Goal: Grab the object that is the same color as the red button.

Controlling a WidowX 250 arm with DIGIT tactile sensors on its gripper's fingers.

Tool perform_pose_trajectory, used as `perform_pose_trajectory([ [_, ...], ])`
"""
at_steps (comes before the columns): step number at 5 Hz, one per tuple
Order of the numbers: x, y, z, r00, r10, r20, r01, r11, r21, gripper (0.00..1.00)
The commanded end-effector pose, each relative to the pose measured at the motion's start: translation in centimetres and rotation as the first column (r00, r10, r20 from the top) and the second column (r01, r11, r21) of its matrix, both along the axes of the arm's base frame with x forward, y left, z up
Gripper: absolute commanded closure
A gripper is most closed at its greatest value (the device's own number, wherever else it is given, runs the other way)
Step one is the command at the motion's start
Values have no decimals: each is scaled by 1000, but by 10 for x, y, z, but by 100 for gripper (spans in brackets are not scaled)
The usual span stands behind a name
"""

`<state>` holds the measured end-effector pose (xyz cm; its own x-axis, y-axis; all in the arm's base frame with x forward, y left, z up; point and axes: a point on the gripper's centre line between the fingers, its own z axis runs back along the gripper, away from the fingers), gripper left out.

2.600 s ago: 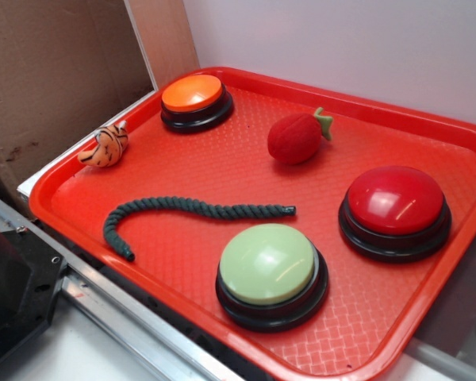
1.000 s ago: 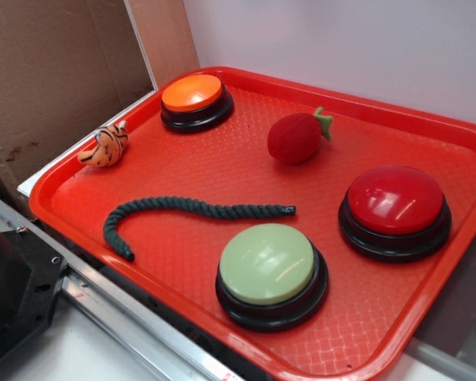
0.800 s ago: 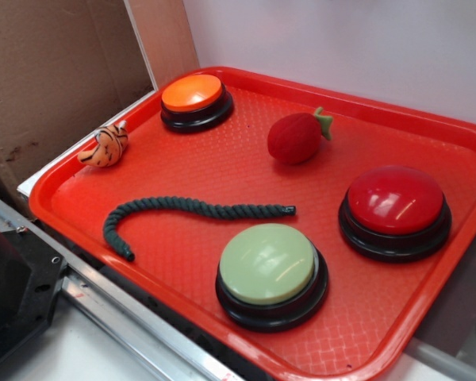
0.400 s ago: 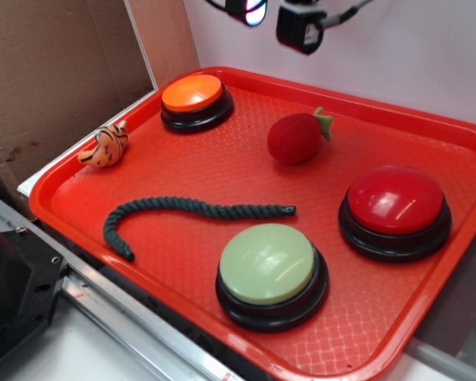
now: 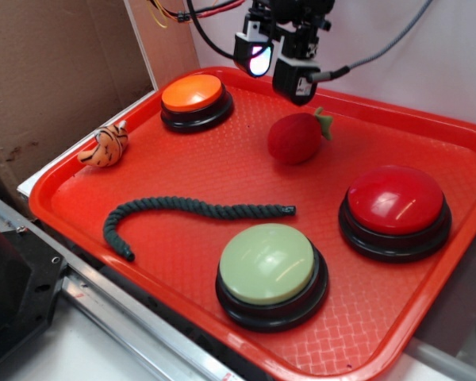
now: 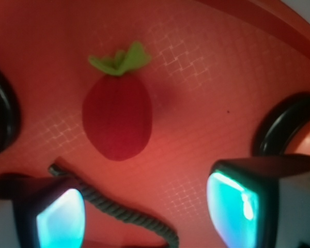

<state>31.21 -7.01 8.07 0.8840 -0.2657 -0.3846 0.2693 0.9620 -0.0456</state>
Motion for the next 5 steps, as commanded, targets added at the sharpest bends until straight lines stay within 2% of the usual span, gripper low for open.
perform_pose_trajectory([
  [1,-3,-6,12,999,-14,45,14,1000,-13,0],
  [2,-8,2,-11,994,-101,45,103,994,-38,0],
  [3,-12,-4,-37,993,-117,-22,115,992,-52,0],
  [4,-5,-15,-59,985,-152,-84,147,987,-65,0],
  [5,11,-20,-55,986,-160,-56,156,985,-74,0],
])
